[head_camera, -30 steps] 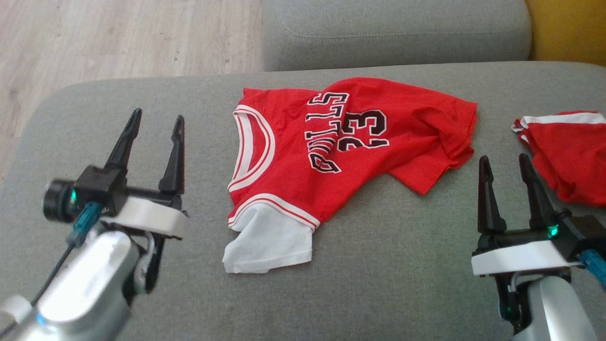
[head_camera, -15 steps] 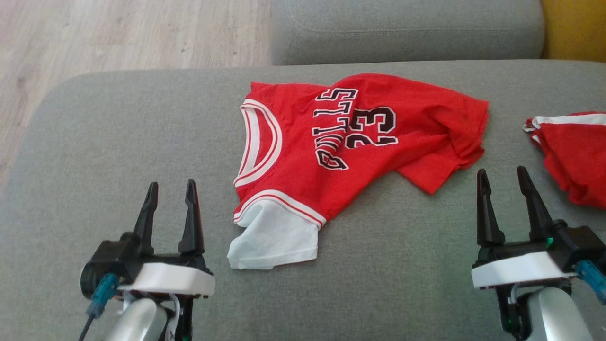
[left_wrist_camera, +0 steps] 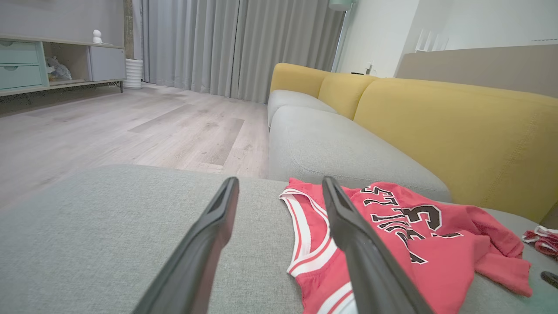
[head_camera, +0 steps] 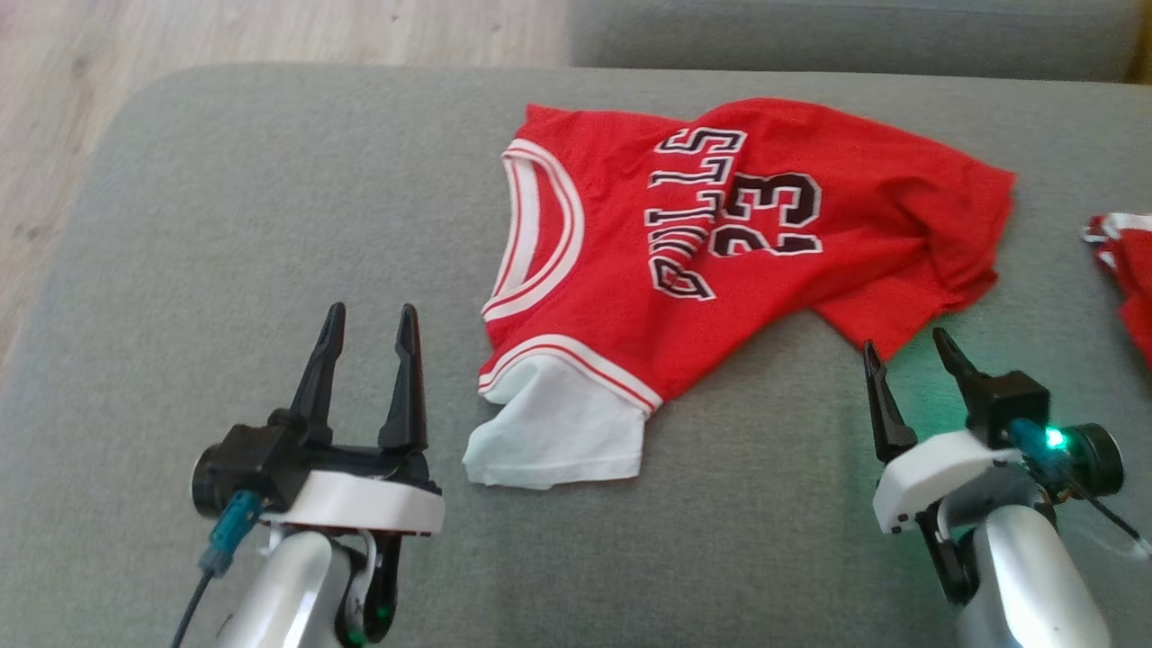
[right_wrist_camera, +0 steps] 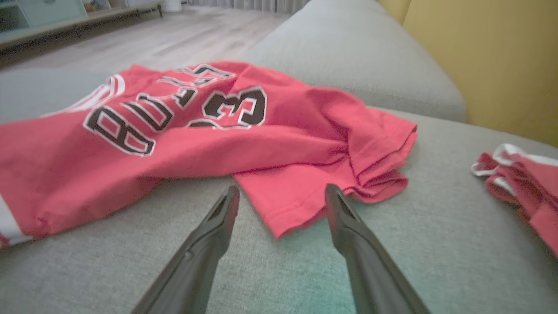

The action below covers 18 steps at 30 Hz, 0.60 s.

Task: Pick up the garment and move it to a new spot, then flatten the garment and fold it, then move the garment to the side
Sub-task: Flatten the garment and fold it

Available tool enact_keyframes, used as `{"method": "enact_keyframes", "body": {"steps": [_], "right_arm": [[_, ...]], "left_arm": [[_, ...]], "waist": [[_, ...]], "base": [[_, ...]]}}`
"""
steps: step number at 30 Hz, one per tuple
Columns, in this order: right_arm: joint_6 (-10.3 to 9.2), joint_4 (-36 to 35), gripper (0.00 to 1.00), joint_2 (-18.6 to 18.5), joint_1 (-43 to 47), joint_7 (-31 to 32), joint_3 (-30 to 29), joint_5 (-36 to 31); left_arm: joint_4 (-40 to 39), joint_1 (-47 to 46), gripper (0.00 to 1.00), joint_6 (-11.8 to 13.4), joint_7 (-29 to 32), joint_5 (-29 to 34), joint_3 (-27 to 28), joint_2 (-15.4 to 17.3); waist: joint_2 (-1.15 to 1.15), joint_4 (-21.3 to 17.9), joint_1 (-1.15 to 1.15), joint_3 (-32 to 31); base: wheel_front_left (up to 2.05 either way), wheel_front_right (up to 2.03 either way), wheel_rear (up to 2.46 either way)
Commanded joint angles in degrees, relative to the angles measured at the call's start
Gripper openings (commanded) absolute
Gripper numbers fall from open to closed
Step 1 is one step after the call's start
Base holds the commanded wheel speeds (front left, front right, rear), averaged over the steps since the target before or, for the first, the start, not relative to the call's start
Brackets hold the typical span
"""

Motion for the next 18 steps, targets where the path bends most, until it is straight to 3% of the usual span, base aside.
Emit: {"method": "enact_keyframes", "body": {"steps": [1, 14, 15, 16, 18], "right_arm": [[-0.05, -0.72, 1.0, -0.27, -1.87, 0.25, 1.0, -0.9], [-0.05, 8.64, 1.0, -0.27, -7.95, 4.24, -3.29, -7.95], [-0.05, 9.14, 0.67, -0.27, -8.22, 4.39, -3.53, -8.19], [-0.05, 9.55, 0.0, -0.27, -8.41, 4.48, -3.74, -8.37], [-0.05, 10.14, 0.0, -0.27, -8.63, 4.49, -4.12, -8.66]], "left_arm": [[-1.25, -2.69, 1.0, -0.23, -0.53, 0.62, 2.53, 0.08], [1.47, -3.58, 1.0, -3.86, -0.53, 3.34, 5.67, -3.64], [1.53, -3.62, 1.0, -4.05, -0.53, 3.57, 5.87, -3.85], [1.59, -3.64, 1.0, -4.21, -0.53, 3.8, 6.08, -4.04], [1.68, -3.63, 1.0, -4.4, -0.53, 4.26, 6.65, -4.32]], "waist": [[0.0, 0.96, -0.01, 0.8], [0.0, 4.74, -0.01, 3.94], [0.0, 4.84, -0.01, 4.05], [0.0, 4.89, -0.01, 4.12], [0.0, 4.65, -0.01, 4.22]], "base": [[0.0, 0.0, 0.0], [0.0, 0.0, 0.0], [0.0, 0.0, 0.0], [0.0, 0.0, 0.0], [0.0, 0.0, 0.0]]}}
